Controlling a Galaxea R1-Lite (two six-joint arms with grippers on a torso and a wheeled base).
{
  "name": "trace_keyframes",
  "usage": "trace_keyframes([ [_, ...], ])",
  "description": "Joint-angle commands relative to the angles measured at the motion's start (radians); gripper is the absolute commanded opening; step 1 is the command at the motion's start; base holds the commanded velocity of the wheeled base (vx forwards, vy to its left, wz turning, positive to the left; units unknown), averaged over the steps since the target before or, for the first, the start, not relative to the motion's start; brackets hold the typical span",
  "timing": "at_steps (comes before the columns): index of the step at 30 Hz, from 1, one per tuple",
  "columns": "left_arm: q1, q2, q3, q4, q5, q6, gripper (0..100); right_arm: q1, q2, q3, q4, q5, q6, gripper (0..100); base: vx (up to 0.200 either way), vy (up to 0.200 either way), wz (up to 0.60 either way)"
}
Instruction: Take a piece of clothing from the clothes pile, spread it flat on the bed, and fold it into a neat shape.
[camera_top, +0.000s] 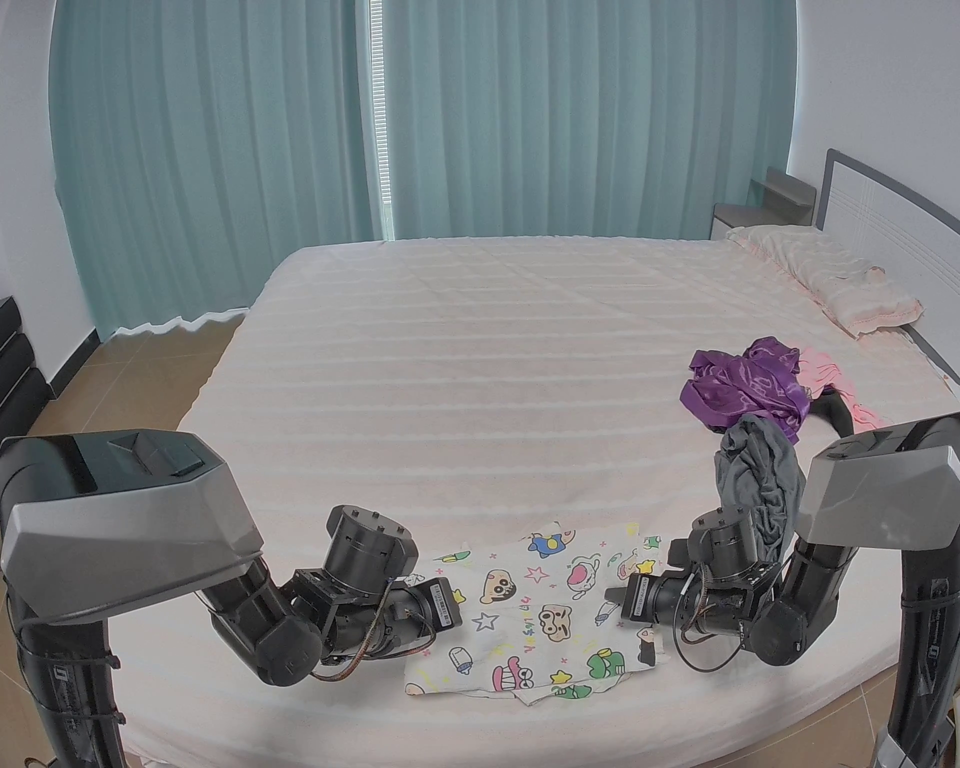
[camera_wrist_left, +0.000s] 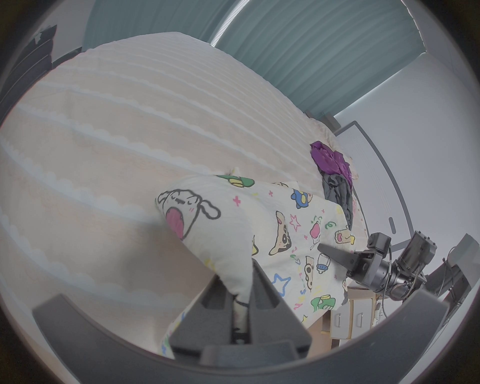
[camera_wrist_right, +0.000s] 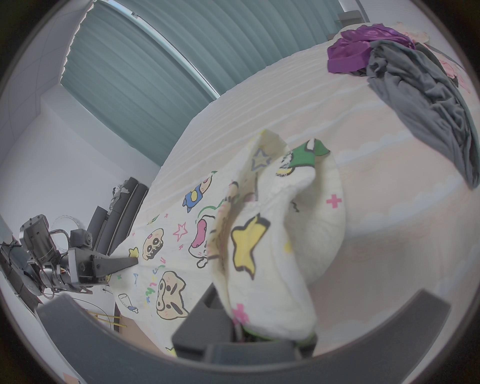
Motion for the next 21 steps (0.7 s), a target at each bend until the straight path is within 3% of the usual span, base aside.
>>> trace_keyframes([
  [1, -0.004, -0.007, 0.003, 0.0, 0.0, 0.0, 0, -0.002, -0.01, 0.001, 0.0, 0.001, 0.0, 0, 0.0, -0.2, 0.0],
  [21, -0.004, -0.002, 0.001, -0.002, 0.0, 0.0, 0, -0.004, -0.006, 0.001, 0.005, -0.002, 0.0, 0, 0.0, -0.2, 0.0],
])
